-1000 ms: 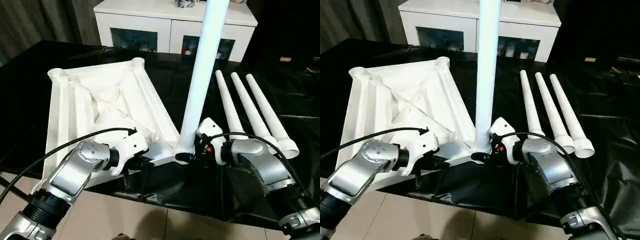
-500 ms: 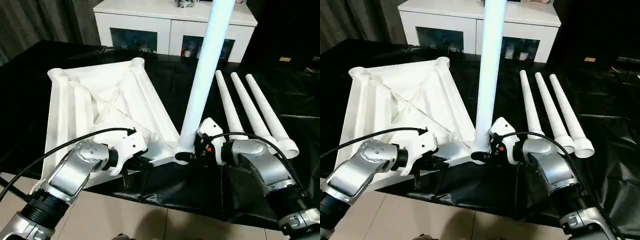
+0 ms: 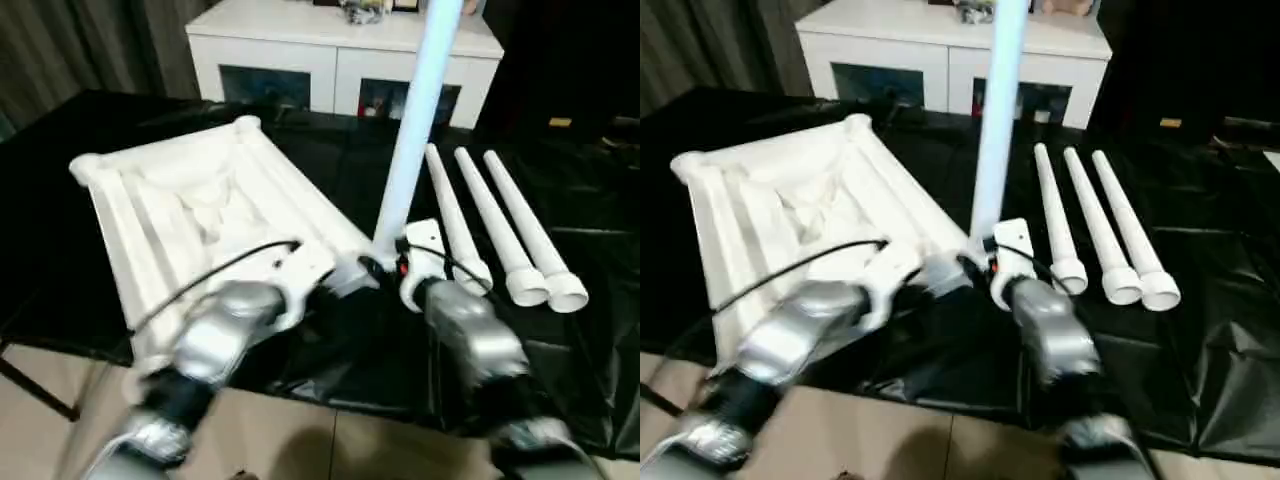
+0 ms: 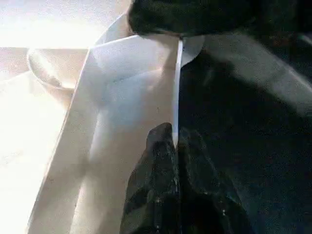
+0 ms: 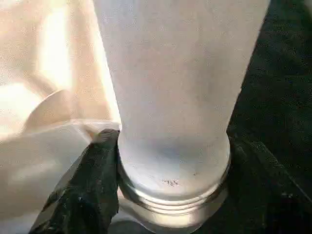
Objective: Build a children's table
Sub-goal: Rotate leg to tighten
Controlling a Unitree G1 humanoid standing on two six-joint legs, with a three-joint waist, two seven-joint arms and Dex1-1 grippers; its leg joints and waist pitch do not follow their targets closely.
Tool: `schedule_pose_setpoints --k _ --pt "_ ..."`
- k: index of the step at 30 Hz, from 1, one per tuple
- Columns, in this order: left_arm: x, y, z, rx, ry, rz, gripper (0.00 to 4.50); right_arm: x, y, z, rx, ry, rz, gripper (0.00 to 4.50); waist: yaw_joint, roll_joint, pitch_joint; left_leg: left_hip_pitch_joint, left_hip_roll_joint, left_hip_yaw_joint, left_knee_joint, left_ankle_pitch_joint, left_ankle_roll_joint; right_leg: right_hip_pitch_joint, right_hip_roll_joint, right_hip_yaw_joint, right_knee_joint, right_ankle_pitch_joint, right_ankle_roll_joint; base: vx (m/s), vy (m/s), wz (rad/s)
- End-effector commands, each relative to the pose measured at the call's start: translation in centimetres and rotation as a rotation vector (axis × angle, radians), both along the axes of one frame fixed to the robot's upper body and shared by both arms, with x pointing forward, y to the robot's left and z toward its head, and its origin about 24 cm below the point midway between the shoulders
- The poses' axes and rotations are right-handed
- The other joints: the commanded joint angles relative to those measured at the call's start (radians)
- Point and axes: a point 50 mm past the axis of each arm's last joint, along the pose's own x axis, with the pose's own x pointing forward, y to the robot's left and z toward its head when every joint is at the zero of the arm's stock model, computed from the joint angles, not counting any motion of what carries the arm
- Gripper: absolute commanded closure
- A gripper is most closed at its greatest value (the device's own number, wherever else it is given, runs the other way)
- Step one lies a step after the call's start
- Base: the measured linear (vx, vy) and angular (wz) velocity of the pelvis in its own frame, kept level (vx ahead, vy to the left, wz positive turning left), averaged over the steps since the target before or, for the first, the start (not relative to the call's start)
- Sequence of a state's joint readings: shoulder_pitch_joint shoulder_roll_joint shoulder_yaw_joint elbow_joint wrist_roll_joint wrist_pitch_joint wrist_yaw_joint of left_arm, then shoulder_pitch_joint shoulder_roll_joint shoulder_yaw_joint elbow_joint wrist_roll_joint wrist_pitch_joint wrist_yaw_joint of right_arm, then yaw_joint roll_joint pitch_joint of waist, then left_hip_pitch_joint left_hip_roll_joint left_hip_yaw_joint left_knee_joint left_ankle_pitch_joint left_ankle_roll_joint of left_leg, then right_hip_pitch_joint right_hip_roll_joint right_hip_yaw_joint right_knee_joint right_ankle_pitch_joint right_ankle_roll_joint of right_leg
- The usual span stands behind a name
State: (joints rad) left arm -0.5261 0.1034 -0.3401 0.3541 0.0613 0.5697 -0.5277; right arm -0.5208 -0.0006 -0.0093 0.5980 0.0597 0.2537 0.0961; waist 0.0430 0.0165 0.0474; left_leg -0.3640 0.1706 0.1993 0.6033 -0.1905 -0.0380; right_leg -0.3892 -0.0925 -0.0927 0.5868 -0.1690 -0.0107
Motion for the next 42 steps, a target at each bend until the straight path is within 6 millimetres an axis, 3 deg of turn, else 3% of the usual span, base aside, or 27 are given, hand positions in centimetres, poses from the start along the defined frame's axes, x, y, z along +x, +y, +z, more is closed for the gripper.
schedule_pose_setpoints --k 1,5,6,8,10,11,12,13,15,16,18,19,20,22,24,25,26,28,31,32,33,35,42 --pt "1.2 0.6 -0.6 0.075 -0.061 0.175 4.5 -0.3 3.0 -0.3 0.06 0.008 0.017 1.78 -0.013 -0.005 -0.048 0.042 0.051 -0.044 -0.079 -0.43 -0.036 0.006 -0.065 0.037 -0.116 -0.587 -0.072 0.0 0.0 0.0" --pt "2.0 0.6 -0.2 0.086 -0.106 0.203 4.5 0.1 4.6 0.8 0.077 -0.047 0.084 1.78 -0.015 -0.004 -0.052 0.029 0.054 -0.046 -0.088 -0.413 -0.018 0.016 -0.067 0.037 -0.114 -0.52 -0.069 0.0 0.0 0.0" --pt "2.0 0.7 0.0 0.088 -0.124 0.189 4.5 -0.1 5.1 1.1 0.123 -0.057 0.142 1.78 -0.014 -0.005 -0.055 0.02 0.054 -0.046 -0.09 -0.389 -0.008 0.023 -0.07 0.041 -0.106 -0.494 -0.078 0.0 0.0 0.0" --pt "2.0 1.1 0.3 0.085 -0.14 0.166 4.5 -0.4 5.5 1.9 0.177 -0.098 0.228 1.22 -0.014 -0.005 -0.056 0.016 0.055 -0.045 -0.091 -0.368 0.001 0.023 -0.073 0.045 -0.102 -0.47 -0.091 0.0 0.0 0.0" --pt "1.9 1.4 0.5 0.071 -0.141 0.145 4.5 -0.3 5.1 2.4 0.162 -0.135 0.225 1.02 -0.01 -0.007 -0.055 0.008 0.053 -0.043 -0.089 -0.35 0.018 0.027 -0.075 0.046 -0.102 -0.469 -0.091 0.0 0.0 0.0" --pt "1.8 1.6 0.6 0.065 -0.142 0.131 4.5 -0.2 4.7 2.7 0.149 -0.155 0.219 0.87 -0.018 -0.011 -0.056 -0.003 0.051 -0.045 -0.09 -0.338 0.022 0.035 -0.074 0.045 -0.097 -0.463 -0.087 0.0 0.0 0.0" --pt "1.7 1.7 0.7 0.062 -0.144 0.12 4.5 -0.2 4.4 2.9 0.14 -0.169 0.21 0.71 -0.031 -0.005 -0.056 -0.033 0.053 -0.059 -0.1 -0.31 0.017 0.057 -0.075 0.034 -0.087 -0.463 -0.072 -0.004 -0.017 -0.22" --pt "1.5 2.0 0.9 0.053 -0.146 0.097 4.5 -0.1 3.7 3.4 0.123 -0.194 0.211 0.71 -0.038 0.0 -0.064 -0.025 0.057 -0.063 -0.095 -0.288 0.012 0.053 -0.077 0.035 -0.087 -0.425 -0.076 0.005 -0.02 -0.29" --pt "1.3 2.2 1.0 0.05 -0.145 0.081 4.5 0.0 3.2 3.7 0.11 -0.208 0.218 0.53 -0.032 0.001 -0.067 -0.01 0.059 -0.059 -0.089 -0.274 0.017 0.038 -0.075 0.04 -0.086 -0.359 -0.109 0.002 -0.01 -0.14" --pt "0.9 3.0 1.1 0.053 -0.136 0.05 4.5 -0.1 1.9 4.2 0.072 -0.216 0.24 0.41 -0.019 0.0 -0.07 0.008 0.061 -0.045 -0.079 -0.222 0.038 0.025 -0.068 0.048 -0.075 -0.242 -0.175 0.051 -0.037 0.17" --pt "0.6 3.5 1.2 0.051 -0.139 0.012 4.5 -0.3 1.2 4.3 0.035 -0.201 0.289 0.29 -0.011 0.0 -0.07 0.004 0.058 -0.038 -0.075 -0.186 0.057 0.028 -0.064 0.05 -0.067 -0.188 -0.199 0.052 -0.033 0.16" --pt "0.3 4.0 1.2 0.053 -0.125 -0.009 4.5 -0.6 0.5 4.2 0.005 -0.171 0.33 0.21 -0.008 0.003 -0.073 -0.006 0.061 -0.04 -0.075 -0.124 0.069 0.038 -0.065 0.05 -0.054 -0.128 -0.213 0.05 -0.015 0.0" --pt "0.1 4.5 1.2 0.056 -0.116 -0.039 4.5 -1.0 -0.2 4.1 -0.015 -0.141 0.38 0.1 -0.002 0.004 -0.075 -0.006 0.061 -0.04 -0.072 -0.082 0.082 0.041 -0.06 0.048 -0.045 -0.07 -0.223 0.05 -0.015 0.0" --pt "-0.4 5.4 1.1 0.065 -0.09 -0.083 4.5 -1.8 -1.3 3.9 -0.053 -0.094 0.468 0.04 0.005 0.004 -0.074 -0.003 0.06 -0.037 -0.068 -0.069 0.098 0.04 -0.057 0.05 -0.037 -0.016 -0.243 0.0 0.0 0.0" --pt "-0.7 5.9 1.1 0.068 -0.071 -0.11 4.5 -2.3 -1.8 3.9 -0.075 -0.071 0.521 0.04 0.005 0.004 -0.073 -0.002 0.06 -0.036 -0.068 -0.076 0.098 0.039 -0.057 0.051 -0.037 -0.017 -0.246 0.0 0.0 0.0" --pt "-1.7 7.0 1.6 0.062 -0.037 -0.226 4.5 -3.8 -3.2 4.0 -0.105 -0.005 0.686 0.04 0.008 0.004 -0.072 -0.001 0.062 -0.038 -0.071 -0.112 0.094 0.047 -0.06 0.051 -0.04 -0.042 -0.248 0.0 0.0 0.0" --pt "-1.8 7.1 1.6 0.062 -0.038 -0.242 4.5 -4.0 -3.3 4.1 -0.107 0.001 0.703 0.04 0.01 0.004 -0.071 -0.001 0.065 -0.038 -0.071 -0.12 0.094 0.047 -0.061 0.053 -0.039 -0.047 -0.243 0.0 0.0 0.0" --pt "-2.1 7.2 1.7 0.06 -0.028 -0.28 4.5 -4.4 -3.6 4.1 -0.11 0.015 0.741 0.04 0.005 0.003 -0.066 0.001 0.063 -0.035 -0.073 -0.153 0.085 0.039 -0.061 0.054 -0.047 -0.089 -0.244 0.0 0.0 0.0" --pt "-3.1 7.2 2.3 0.03 0.005 -0.39 4.5 -4.4 -4.4 4.3 -0.126 0.025 0.755 0.04 0.009 0.002 -0.057 0.007 0.065 -0.036 -0.08 -0.247 0.036 0.031 -0.065 0.058 -0.062 -0.262 -0.215 0.0 0.0 0.0" --pt "-3.1 7.2 2.3 0.03 0.005 -0.39 4.5 -4.4 -4.4 4.3 -0.126 0.025 0.755 0.04 0.009 0.002 -0.057 0.007 0.065 -0.036 -0.08 -0.247 0.036 0.031 -0.065 0.058 -0.062 -0.262 -0.215 0.0 0.0 0.0" --pt "-3.4 7.0 2.5 0.015 0.009 -0.423 4.5 -4.3 -4.4 4.3 -0.141 0.023 0.751 0.04 0.012 0.002 -0.056 0.017 0.065 -0.033 -0.081 -0.281 0.011 0.022 -0.063 0.06 -0.068 -0.306 -0.204 0.0 0.0 0.0" --pt "-3.7 6.7 2.7 0.0 0.018 -0.455 4.5 -4.1 -4.3 4.3 -0.166 0.021 0.754 0.04 0.017 0.002 -0.055 0.025 0.066 -0.029 -0.081 -0.302 -0.005 0.014 -0.06 0.062 -0.069 -0.321 -0.197 0.0 0.0 0.0" --pt "-3.9 6.4 2.8 -0.014 0.022 -0.482 4.5 -4.3 -4.0 3.9 -0.159 0.061 0.787 0.04 0.017 -0.002 -0.056 0.012 0.064 -0.032 -0.085 -0.293 -0.011 0.022 -0.062 0.066 -0.066 -0.338 -0.169 0.0 0.0 0.0"
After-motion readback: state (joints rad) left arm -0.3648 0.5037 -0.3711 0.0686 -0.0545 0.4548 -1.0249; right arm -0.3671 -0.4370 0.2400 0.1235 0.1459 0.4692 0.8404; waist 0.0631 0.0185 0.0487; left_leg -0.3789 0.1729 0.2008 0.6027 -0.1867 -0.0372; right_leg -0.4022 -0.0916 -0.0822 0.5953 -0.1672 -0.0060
